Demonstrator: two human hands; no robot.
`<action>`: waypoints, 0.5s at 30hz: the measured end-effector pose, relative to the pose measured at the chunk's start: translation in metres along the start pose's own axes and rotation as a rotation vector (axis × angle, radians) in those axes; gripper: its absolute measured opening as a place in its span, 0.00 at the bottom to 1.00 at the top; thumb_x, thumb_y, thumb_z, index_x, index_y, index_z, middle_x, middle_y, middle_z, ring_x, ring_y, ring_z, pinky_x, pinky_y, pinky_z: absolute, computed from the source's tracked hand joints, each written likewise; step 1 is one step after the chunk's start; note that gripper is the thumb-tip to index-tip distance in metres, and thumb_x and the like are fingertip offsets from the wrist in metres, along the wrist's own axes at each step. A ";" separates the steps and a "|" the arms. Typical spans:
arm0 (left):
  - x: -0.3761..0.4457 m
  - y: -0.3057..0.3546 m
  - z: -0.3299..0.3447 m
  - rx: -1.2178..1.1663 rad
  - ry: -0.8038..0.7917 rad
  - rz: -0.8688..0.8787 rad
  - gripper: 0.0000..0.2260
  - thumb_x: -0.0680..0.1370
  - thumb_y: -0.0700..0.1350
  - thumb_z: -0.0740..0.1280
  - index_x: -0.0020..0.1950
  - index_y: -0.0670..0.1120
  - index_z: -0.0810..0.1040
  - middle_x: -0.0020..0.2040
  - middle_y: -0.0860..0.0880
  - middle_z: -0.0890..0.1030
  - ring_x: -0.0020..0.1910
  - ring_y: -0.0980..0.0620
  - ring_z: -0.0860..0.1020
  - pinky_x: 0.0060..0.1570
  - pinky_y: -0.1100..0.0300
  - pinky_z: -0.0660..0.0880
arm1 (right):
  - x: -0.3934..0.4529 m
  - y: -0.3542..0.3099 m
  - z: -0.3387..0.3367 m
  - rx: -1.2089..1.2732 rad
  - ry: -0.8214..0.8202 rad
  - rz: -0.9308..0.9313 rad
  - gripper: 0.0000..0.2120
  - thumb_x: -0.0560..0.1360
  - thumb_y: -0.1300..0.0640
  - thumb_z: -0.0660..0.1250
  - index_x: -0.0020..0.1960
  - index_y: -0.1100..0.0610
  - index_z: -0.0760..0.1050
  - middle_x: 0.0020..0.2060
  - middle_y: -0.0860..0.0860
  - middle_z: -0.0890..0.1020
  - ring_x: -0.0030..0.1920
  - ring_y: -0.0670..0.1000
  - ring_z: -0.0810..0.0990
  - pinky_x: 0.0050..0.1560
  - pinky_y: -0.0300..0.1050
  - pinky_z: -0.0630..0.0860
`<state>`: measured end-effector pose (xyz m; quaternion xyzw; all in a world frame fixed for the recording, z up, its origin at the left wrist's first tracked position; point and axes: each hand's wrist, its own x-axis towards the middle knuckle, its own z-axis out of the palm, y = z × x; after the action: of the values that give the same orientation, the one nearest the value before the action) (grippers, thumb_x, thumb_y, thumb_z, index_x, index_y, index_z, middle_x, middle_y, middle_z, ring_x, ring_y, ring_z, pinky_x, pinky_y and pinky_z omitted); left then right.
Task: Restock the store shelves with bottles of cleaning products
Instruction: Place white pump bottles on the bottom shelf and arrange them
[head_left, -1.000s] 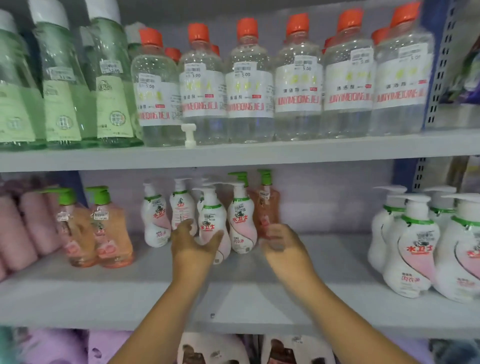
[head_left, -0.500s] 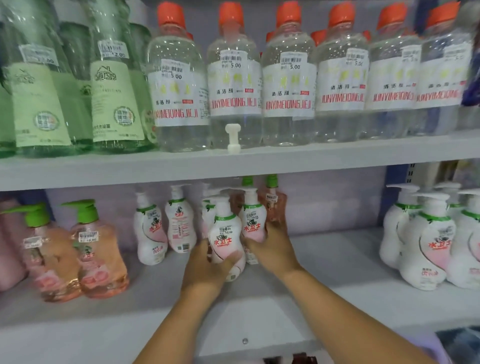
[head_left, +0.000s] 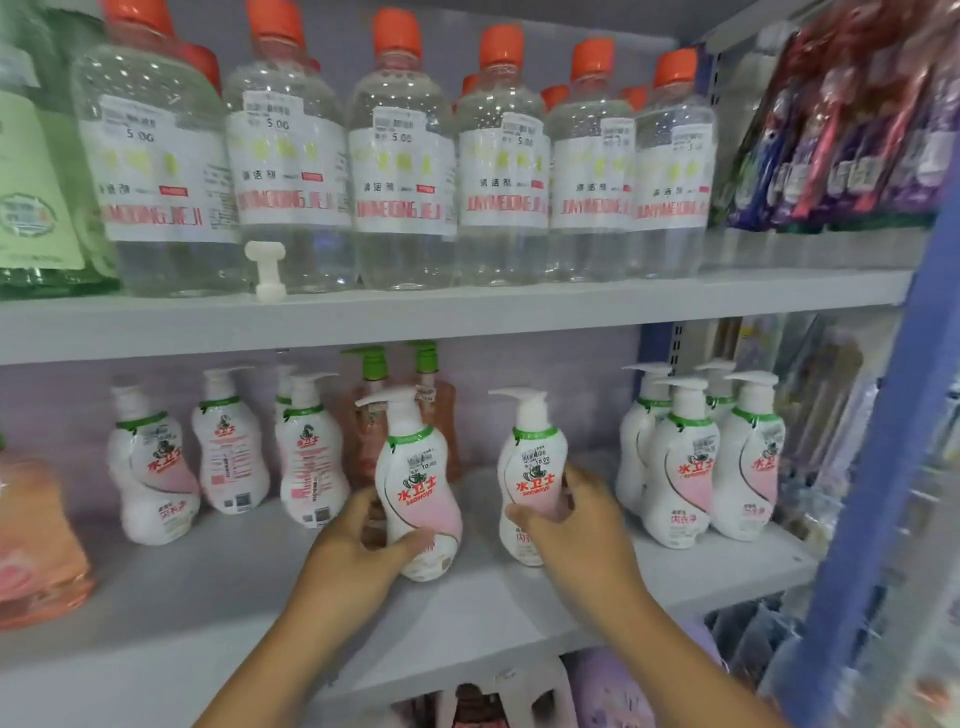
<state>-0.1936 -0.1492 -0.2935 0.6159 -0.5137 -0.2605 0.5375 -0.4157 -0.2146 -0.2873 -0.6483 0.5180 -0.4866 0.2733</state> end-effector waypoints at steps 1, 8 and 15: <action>-0.001 0.003 0.011 0.000 -0.018 0.013 0.19 0.71 0.42 0.79 0.56 0.59 0.78 0.48 0.59 0.86 0.45 0.63 0.83 0.43 0.69 0.76 | -0.004 0.004 -0.010 -0.018 0.012 0.004 0.17 0.68 0.48 0.78 0.53 0.46 0.77 0.51 0.44 0.79 0.48 0.42 0.80 0.51 0.45 0.80; -0.006 0.028 0.083 0.060 -0.087 0.042 0.20 0.71 0.45 0.79 0.59 0.58 0.77 0.51 0.59 0.84 0.47 0.62 0.82 0.43 0.67 0.76 | -0.020 0.030 -0.071 0.086 0.082 0.016 0.24 0.68 0.50 0.78 0.59 0.40 0.73 0.54 0.38 0.81 0.55 0.39 0.80 0.56 0.45 0.78; -0.004 0.037 0.131 0.083 -0.068 0.059 0.22 0.71 0.46 0.79 0.60 0.61 0.75 0.51 0.59 0.84 0.49 0.58 0.82 0.49 0.60 0.79 | -0.020 0.051 -0.102 0.014 0.122 -0.011 0.28 0.69 0.48 0.77 0.67 0.44 0.72 0.59 0.39 0.78 0.59 0.43 0.78 0.62 0.49 0.77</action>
<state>-0.3224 -0.1939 -0.2979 0.6131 -0.5601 -0.2436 0.5011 -0.5293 -0.1962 -0.2997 -0.6183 0.5267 -0.5302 0.2433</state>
